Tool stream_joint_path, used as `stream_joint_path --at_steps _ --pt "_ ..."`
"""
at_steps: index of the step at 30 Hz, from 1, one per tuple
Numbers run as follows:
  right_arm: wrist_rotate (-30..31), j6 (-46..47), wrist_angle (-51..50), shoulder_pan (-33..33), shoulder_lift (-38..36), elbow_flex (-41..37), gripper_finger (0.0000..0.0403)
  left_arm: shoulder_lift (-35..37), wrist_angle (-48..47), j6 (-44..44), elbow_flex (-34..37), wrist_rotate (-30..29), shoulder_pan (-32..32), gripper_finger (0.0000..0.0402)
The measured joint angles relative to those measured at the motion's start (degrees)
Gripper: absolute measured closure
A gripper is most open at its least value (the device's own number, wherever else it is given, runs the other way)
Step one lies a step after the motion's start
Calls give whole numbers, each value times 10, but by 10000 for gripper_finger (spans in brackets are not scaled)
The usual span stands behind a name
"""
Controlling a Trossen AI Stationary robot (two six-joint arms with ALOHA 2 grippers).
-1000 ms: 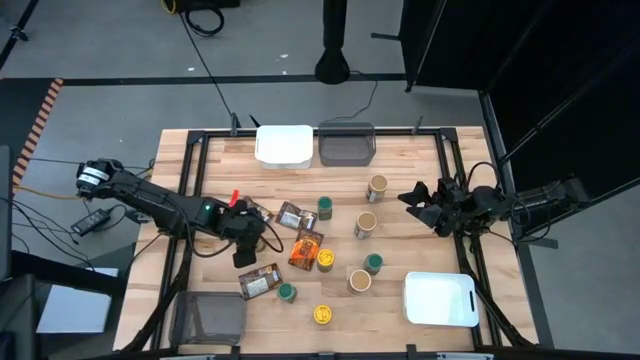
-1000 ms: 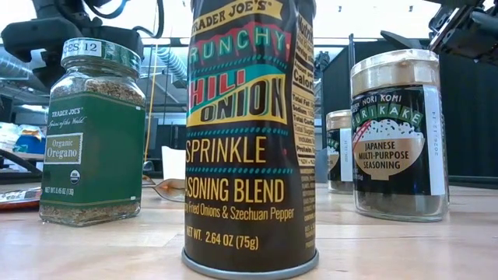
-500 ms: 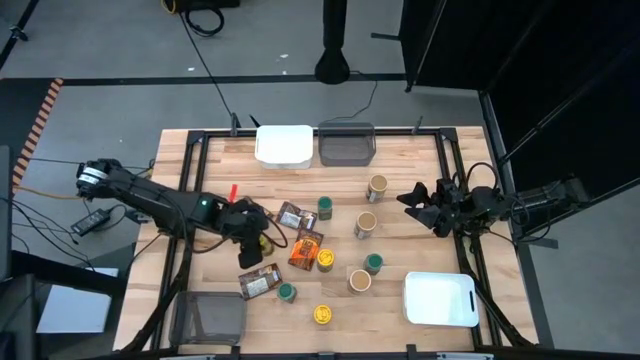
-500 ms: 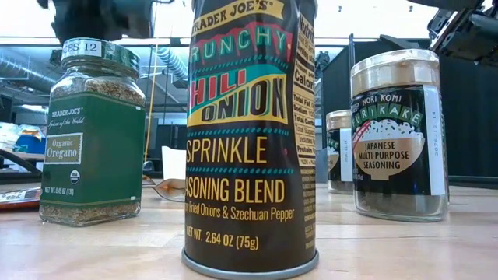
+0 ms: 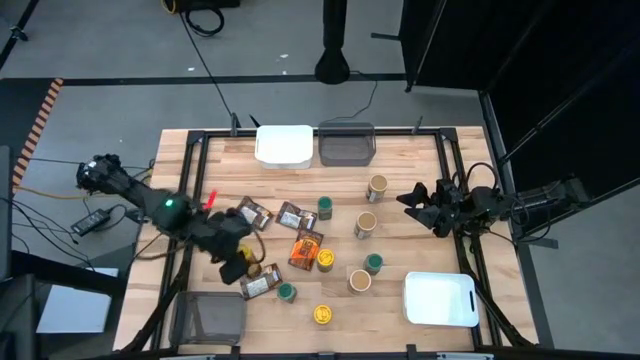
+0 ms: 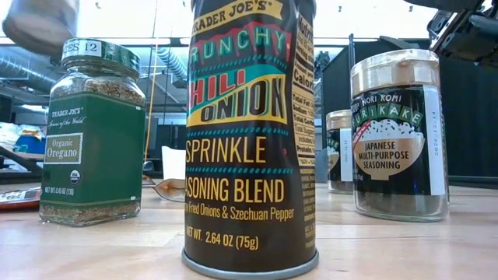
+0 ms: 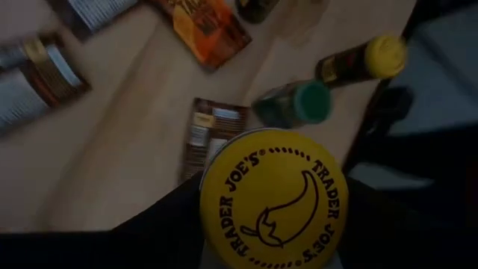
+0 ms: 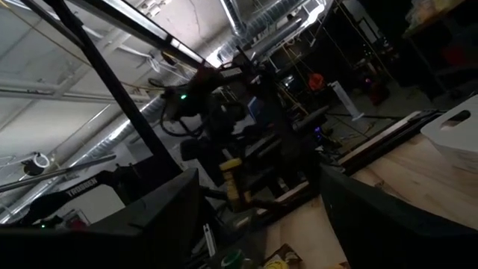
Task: Sort spices by type
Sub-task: Put the yellow seasoning bottle into the bottom black bin
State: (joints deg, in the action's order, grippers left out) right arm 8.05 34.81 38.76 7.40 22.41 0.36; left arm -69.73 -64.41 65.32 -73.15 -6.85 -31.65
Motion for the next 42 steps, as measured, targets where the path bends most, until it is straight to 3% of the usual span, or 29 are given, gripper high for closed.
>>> stream_joint_path --at_steps 8,17,21,25,30,37,42 --pt "0 1 0 0 0 0 116 -43 -3 254 2 -25 -152 176" --pt "39 2 0 0 0 0 116 -91 -12 492 3 -47 -270 176" --pt "50 1 0 0 0 0 116 -91 -60 602 3 -67 -321 176" --pt "50 2 0 0 0 0 116 -94 -106 625 3 -30 -341 176" --pt "50 11 0 0 0 0 116 -106 -141 629 3 -29 -349 170" --pt "53 28 0 0 0 0 116 -158 -124 628 3 -42 -356 166" --pt "62 28 0 0 0 0 116 -192 -99 641 3 -18 -373 166"
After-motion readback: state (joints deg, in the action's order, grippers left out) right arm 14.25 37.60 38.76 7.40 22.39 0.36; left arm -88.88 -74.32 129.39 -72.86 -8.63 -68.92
